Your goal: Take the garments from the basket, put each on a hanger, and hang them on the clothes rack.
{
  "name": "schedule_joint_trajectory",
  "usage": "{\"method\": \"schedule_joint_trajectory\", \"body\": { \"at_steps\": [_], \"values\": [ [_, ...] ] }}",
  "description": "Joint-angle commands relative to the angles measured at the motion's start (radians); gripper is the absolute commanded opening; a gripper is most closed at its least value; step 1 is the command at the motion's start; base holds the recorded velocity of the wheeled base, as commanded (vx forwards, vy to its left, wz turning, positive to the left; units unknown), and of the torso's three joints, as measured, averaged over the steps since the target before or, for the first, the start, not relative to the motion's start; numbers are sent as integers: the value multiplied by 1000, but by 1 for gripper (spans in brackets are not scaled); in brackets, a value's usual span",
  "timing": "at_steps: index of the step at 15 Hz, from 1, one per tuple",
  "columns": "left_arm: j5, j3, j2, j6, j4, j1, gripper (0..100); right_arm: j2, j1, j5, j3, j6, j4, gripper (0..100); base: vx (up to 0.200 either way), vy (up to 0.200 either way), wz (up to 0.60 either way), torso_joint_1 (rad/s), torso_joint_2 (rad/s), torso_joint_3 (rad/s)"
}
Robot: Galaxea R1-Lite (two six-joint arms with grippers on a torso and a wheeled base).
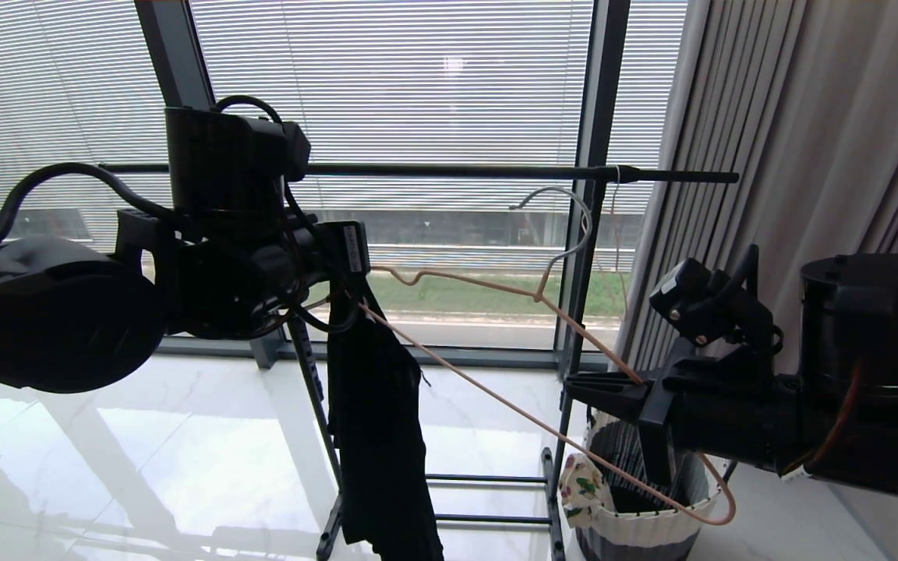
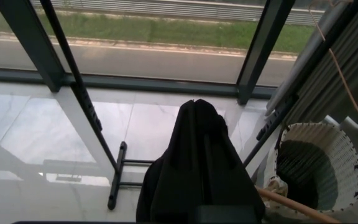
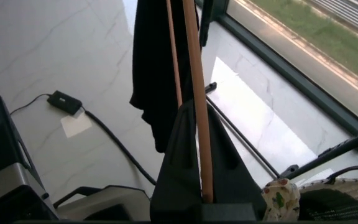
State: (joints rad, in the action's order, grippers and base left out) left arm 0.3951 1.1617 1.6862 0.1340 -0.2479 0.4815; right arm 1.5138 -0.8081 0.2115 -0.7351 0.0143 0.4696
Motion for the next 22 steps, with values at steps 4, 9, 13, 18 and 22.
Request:
{"method": "schedule_joint_trajectory", "body": {
  "at_steps": [4,9,13,18,22],
  "values": [
    [2,15,1,2,-1,0,0,20,-11,0,0,0,0,0,0,0,0,0,0,0],
    [45,15,1,2,-1,-6,0,69,-10,-86,-7,-69,6,0,0,0,0,0,0,0],
    [45,13,9,2,-1,-6,0,75,-45,-87,-10,-102,32,0,0,0,0,0,0,0],
    [62,13,23,2,-1,-6,0,85,-82,-92,-12,-134,58,0,0,0,0,0,0,0],
    [87,10,21,2,-1,-6,0,151,-74,-139,-69,-175,89,0,0,0,0,0,0,0]
  ]
}}
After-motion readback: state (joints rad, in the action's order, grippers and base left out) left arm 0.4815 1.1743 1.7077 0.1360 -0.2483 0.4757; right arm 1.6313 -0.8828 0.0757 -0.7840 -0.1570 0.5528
